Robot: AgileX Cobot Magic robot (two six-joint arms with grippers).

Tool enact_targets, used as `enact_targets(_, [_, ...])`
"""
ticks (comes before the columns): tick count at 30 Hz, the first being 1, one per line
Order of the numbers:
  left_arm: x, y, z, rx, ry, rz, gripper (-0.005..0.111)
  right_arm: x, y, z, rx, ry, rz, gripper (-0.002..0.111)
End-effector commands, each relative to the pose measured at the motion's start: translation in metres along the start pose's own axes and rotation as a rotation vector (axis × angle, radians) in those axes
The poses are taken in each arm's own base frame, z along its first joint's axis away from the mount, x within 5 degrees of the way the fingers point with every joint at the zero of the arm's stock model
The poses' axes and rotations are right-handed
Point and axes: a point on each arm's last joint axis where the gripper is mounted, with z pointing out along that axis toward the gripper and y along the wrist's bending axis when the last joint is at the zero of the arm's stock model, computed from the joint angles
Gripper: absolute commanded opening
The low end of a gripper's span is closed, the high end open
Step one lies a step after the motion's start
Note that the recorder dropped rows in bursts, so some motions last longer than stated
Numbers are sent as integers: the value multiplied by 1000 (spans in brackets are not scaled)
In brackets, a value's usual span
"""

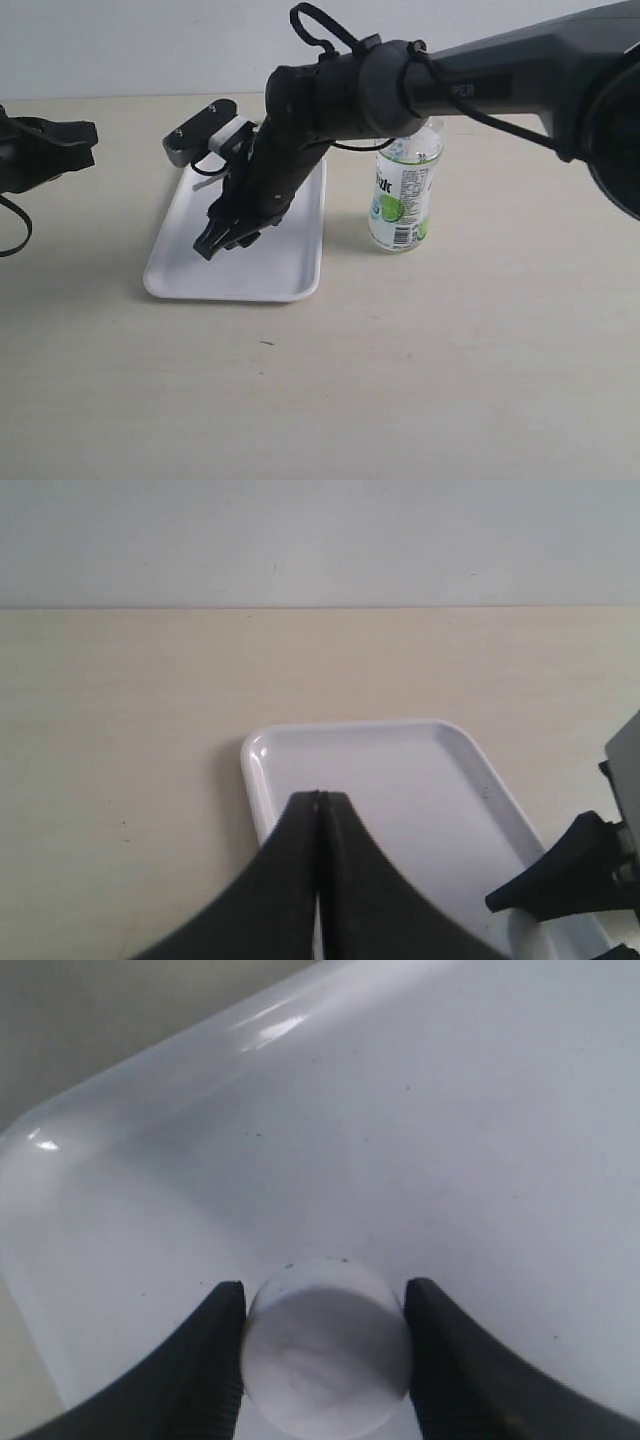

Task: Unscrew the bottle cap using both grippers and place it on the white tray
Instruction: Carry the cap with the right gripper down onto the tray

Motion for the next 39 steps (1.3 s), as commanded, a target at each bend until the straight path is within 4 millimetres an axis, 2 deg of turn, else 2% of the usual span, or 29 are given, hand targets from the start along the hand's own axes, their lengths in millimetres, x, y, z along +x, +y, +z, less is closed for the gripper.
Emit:
enact_targets(1, [-1,0,-2,1,-19,-6,0,4,-1,13,5,-7,13,0])
enact_targets(15, [-2,-1,-2,11,-31,-6,0,13,0,31,-15,26,45,2])
enact_targets(19, [-2,-1,-2,11,-31,-6,0,13,0,31,-15,26,45,16])
enact_targets(26, [-2,-1,-2,11,-31,-6,0,13,0,31,-15,24,45,55])
enact_targets(31, [-2,-1,-2,11,-31,-6,0,9,1,25,-22,4,64,74])
enact_targets(35, [-2,-1,-2,11,-31,-6,0,1,1,11,-16,-25,57,76])
enact_targets(38, [-2,-1,-2,11,-31,-6,0,-9,1,-9,-4,-70,46,76])
enact_targets(39, [-3,-2,-2,14,-34,-1,0,-18,2,-27,4,-111,40,76])
